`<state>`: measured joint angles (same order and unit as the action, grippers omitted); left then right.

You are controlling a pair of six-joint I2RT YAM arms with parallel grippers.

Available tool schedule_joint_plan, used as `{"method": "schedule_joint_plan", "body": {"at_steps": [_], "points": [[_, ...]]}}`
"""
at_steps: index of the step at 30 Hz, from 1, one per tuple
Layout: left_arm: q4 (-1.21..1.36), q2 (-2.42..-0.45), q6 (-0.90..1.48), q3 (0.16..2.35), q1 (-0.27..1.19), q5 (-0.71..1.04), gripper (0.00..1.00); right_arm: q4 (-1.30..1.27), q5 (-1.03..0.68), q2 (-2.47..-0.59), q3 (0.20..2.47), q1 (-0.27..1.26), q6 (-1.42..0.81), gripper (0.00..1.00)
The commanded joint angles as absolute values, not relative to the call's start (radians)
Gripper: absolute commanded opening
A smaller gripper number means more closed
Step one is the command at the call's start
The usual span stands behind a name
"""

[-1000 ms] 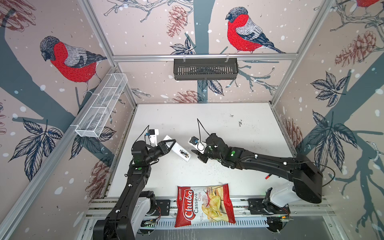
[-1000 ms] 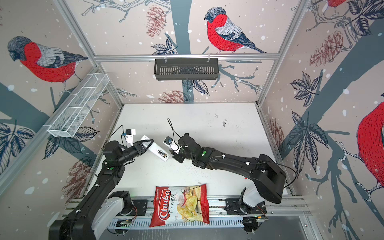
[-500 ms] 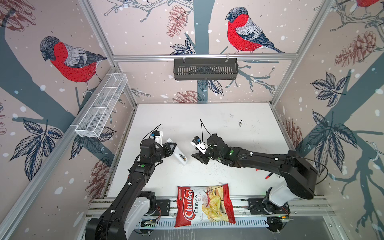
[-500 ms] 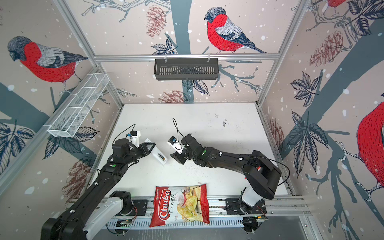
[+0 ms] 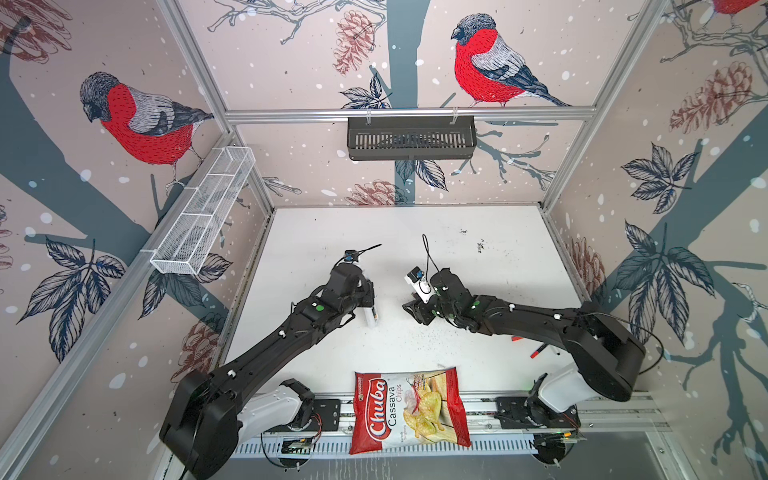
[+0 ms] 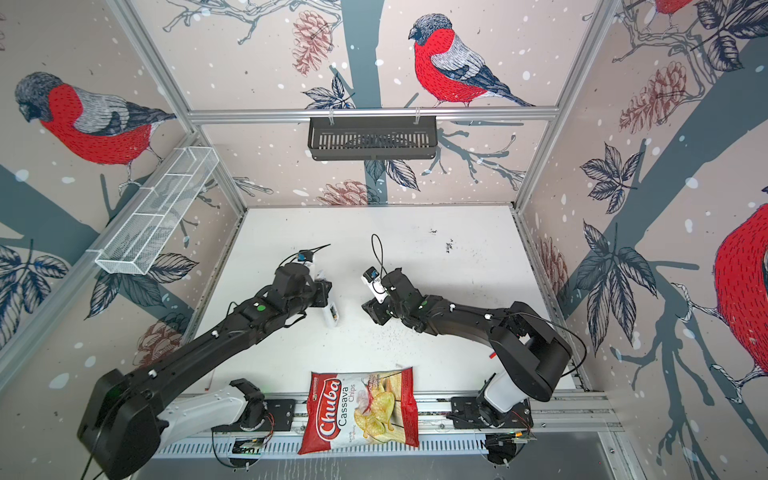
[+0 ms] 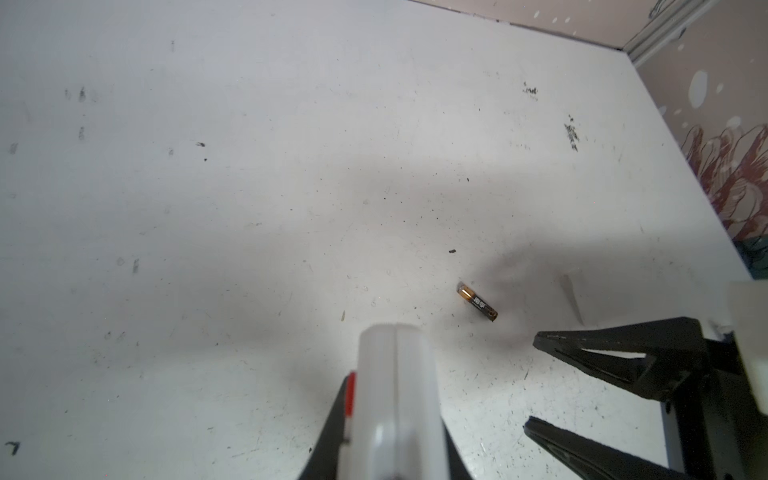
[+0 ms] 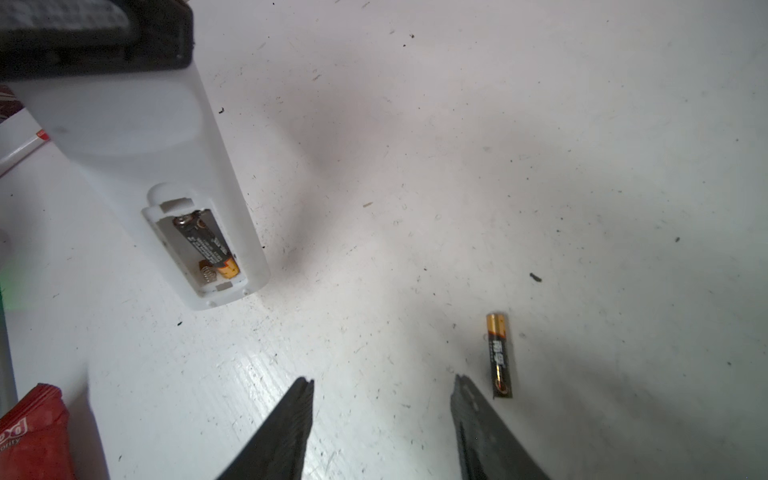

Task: Load the batteries into the remote control

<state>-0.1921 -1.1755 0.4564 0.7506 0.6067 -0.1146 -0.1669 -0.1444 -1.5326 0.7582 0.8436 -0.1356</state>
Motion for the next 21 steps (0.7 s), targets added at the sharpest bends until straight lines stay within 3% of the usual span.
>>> {"method": "schedule_joint_plan", "body": {"at_steps": [1,10,21], "points": [[-0.248,-1.246,0.401,0.808,0.656,-0.257,0.0,-0.193,-0.146,-1.511,0.73,0.833,-0.176,0.57],[-0.358,-1.403,0.407,0.934,0.736,-0.374,0.0,-0.205,-0.159,-1.493,0.689,0.821,-0.182,0.57],[-0.358,-1.328,0.434,0.89,0.705,-0.381,0.0,-0.099,-0.272,-1.542,0.733,0.816,-0.284,0.55]]}}
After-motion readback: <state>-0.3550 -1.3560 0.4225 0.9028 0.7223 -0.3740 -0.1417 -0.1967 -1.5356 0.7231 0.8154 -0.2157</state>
